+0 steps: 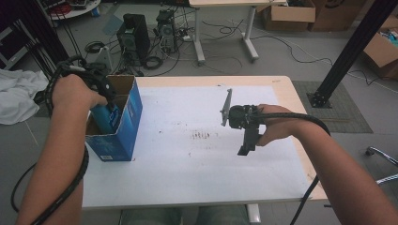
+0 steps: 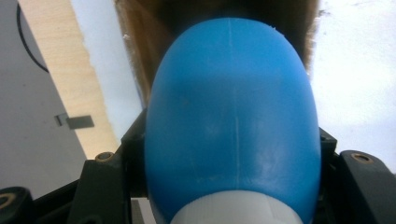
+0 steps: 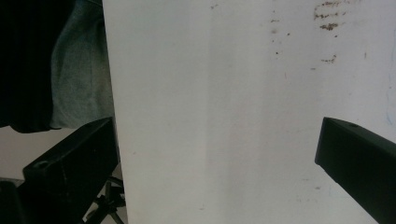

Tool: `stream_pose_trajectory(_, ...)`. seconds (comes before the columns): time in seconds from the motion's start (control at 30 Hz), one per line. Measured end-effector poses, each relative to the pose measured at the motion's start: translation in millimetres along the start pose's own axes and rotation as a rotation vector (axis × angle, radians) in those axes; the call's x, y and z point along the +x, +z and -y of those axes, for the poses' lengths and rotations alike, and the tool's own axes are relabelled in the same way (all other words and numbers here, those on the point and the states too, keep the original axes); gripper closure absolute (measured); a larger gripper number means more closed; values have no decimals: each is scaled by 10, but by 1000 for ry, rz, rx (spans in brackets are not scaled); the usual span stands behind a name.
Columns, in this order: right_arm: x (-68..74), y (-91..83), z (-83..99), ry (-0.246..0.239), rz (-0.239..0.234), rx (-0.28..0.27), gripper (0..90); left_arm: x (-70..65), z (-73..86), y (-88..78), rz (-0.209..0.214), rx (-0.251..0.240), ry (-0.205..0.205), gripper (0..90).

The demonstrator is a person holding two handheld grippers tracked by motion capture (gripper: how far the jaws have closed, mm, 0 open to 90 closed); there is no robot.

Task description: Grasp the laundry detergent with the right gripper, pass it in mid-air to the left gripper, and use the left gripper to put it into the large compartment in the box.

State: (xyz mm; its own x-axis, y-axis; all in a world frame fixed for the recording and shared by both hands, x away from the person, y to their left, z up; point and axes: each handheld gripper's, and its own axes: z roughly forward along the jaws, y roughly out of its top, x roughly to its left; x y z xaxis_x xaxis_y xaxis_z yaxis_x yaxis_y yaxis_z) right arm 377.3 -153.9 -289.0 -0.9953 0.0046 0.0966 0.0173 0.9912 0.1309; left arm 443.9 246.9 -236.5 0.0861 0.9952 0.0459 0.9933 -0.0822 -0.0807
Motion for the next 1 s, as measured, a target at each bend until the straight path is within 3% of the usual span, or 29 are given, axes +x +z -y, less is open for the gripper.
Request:
stream_pose_trajectory(0.27,-37,55,3,6,-9,6,0,11,-41,274,-16,21,15,390)
stream_pose_trajectory(0.47,-43,88,-7,6,-19,2,0,-1,-54,329,-21,3,23,390)
stream_pose_trajectory(0.8,-49,96,5,7,-19,-6,0,1,-71,516,-6,19,28,391)
stream_pose_trajectory(1.0,-59,112,21,12,-24,-7,0,8,-61,533,-1,-2,44,391)
